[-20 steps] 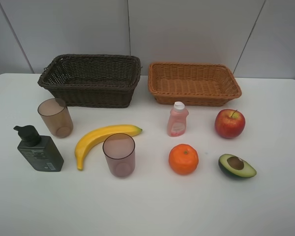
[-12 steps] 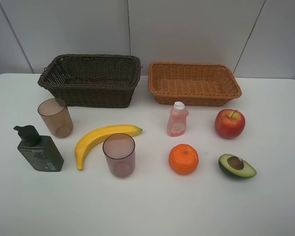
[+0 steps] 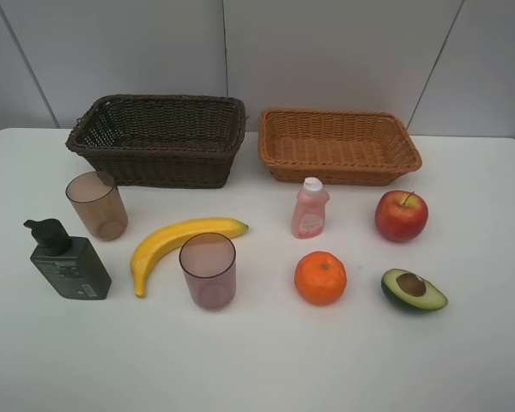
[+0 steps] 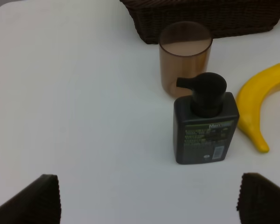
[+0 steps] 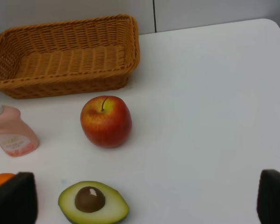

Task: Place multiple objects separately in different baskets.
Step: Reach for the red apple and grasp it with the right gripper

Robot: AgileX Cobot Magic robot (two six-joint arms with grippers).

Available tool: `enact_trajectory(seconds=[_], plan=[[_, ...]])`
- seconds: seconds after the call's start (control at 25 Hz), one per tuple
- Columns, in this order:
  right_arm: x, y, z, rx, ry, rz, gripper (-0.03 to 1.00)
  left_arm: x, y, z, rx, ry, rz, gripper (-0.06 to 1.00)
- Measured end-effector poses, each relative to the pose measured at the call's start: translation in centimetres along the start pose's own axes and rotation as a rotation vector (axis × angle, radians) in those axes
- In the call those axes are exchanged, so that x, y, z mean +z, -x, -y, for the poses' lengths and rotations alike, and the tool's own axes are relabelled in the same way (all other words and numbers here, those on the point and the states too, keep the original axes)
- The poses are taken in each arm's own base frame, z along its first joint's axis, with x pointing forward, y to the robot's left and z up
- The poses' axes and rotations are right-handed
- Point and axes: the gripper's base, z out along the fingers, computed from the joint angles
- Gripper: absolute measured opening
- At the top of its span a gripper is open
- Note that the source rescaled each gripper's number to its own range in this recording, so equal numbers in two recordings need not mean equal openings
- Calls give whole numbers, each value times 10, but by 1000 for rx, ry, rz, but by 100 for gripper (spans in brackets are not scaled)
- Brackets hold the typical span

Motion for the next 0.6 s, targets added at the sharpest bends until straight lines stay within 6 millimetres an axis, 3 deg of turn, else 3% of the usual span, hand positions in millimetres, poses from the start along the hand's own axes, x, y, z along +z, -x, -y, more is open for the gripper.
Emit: enact_trajectory(seconds=[0.6], plan=[[0, 0, 1, -2, -10, 1, 99, 0, 0, 0, 0, 0, 0, 100]])
